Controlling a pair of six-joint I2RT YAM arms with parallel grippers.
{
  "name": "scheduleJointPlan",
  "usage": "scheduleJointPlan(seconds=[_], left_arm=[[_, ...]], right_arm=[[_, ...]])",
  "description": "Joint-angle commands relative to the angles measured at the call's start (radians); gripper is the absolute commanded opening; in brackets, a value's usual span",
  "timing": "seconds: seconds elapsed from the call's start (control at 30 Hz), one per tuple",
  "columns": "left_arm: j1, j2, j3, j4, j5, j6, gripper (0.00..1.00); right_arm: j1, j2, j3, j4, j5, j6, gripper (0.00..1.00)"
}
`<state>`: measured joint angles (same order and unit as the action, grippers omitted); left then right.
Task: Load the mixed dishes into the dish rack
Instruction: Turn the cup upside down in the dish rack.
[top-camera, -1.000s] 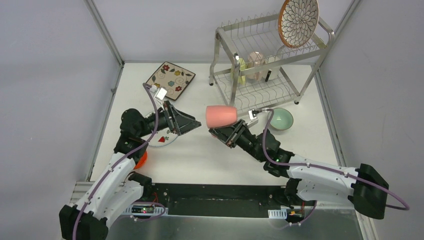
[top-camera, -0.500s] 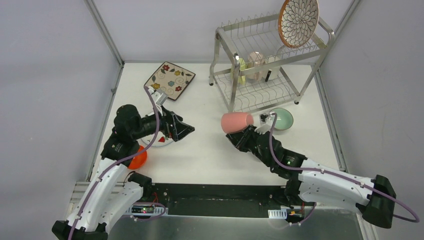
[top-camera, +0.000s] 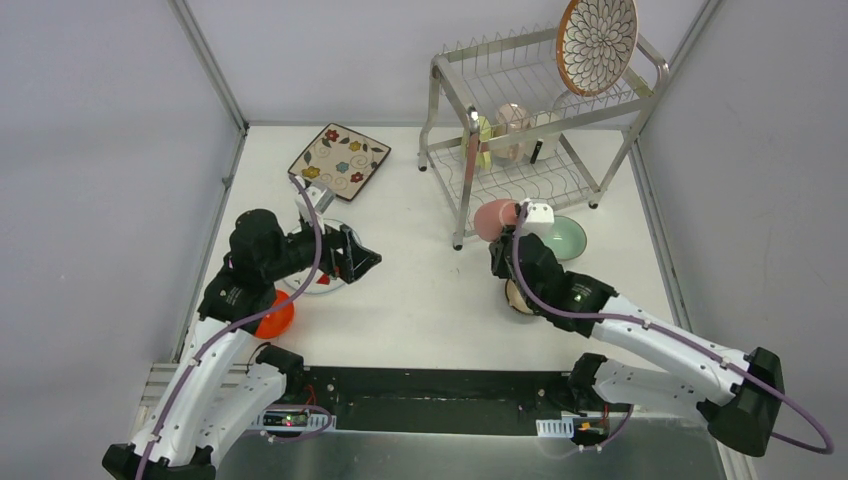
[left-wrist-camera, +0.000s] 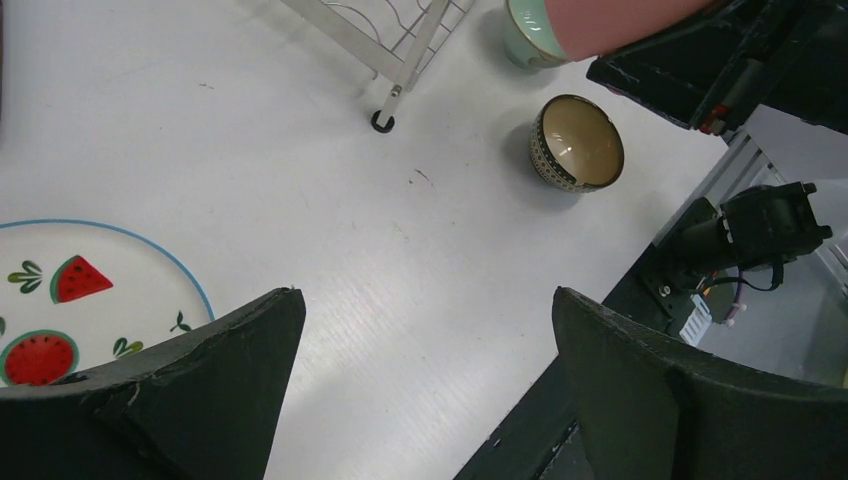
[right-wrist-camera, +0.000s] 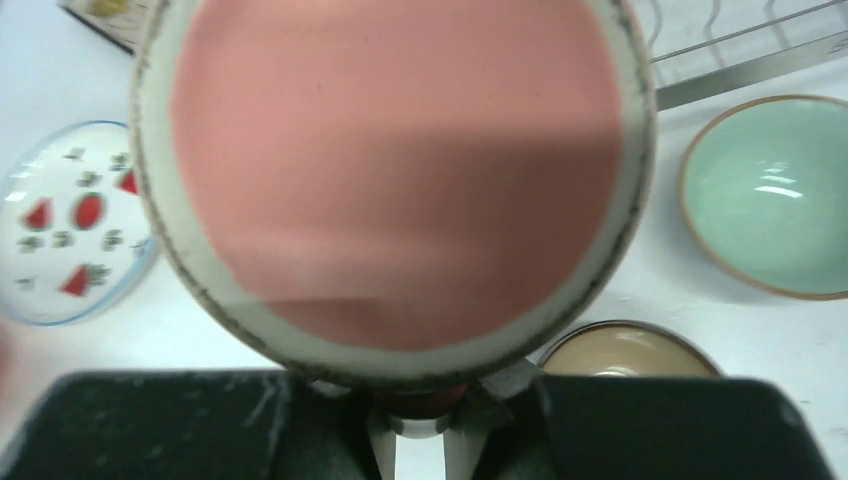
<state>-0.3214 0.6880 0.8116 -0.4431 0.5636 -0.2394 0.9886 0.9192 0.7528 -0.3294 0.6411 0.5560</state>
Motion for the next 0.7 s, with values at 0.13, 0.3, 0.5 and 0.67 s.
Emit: scheduleJointPlan(seconds=[0.13, 0.3, 0.5, 0.67], left_arm=[[-0.005, -0.069, 0.016, -0.018, -0.053, 0.040, 0.99], [-0.005, -0.085, 0.012, -0.021, -0.052, 0.038, 0.99], [-0.005, -0.077, 0.012, -0.021, -0.038, 0.029, 0.99], [-0.005, -0.090, 0.011, -0.021, -0.040, 0.029, 0.99]], right_arm=[[-0.197, 0.096, 0.086, 0.101, -0.075, -0.279, 0.00], [-0.299, 0.178, 0.101, 0.131, -0.161, -0.345, 0.00], [-0.389, 0.277, 0.107, 0.193, -0.251, -0.396, 0.00], [-0.437, 0.361, 0.170, 0.214, -0.289, -0.476, 0.00]])
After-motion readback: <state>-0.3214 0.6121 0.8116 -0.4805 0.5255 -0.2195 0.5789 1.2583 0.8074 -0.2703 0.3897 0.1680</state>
